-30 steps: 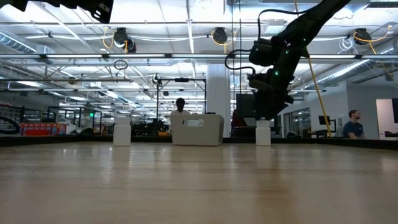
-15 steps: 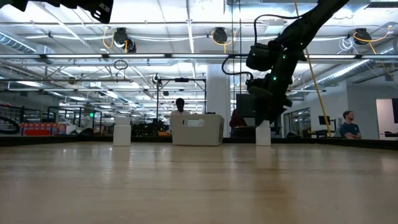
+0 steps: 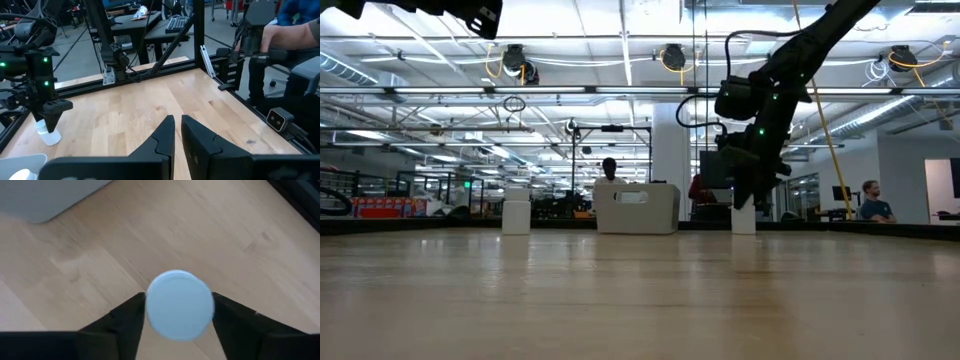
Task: Pick and place pill bottles into a basket
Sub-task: Put the white medicine bottle into the gray bin
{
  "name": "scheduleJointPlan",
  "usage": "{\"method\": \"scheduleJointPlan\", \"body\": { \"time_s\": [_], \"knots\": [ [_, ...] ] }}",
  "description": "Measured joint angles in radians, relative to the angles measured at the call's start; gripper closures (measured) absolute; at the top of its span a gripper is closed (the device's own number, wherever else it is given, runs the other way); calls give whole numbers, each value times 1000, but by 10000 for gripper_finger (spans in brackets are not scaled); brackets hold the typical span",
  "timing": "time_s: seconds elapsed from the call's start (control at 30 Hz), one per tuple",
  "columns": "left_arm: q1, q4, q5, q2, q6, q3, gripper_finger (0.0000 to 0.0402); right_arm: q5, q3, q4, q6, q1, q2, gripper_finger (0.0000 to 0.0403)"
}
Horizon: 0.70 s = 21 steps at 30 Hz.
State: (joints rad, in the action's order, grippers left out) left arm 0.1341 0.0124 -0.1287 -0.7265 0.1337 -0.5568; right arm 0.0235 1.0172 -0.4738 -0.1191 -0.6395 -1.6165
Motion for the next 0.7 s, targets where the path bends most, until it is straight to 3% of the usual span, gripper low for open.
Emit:
{"method": "scheduleJointPlan", "body": {
  "time_s": [0.2,0.7],
  "knots": [
    [0,0,0,0,0,0,366,2,1,1,24,7,1,249],
    [0,8,0,0,0,0,366,8,-1,83,37,53,87,254]
  ]
}}
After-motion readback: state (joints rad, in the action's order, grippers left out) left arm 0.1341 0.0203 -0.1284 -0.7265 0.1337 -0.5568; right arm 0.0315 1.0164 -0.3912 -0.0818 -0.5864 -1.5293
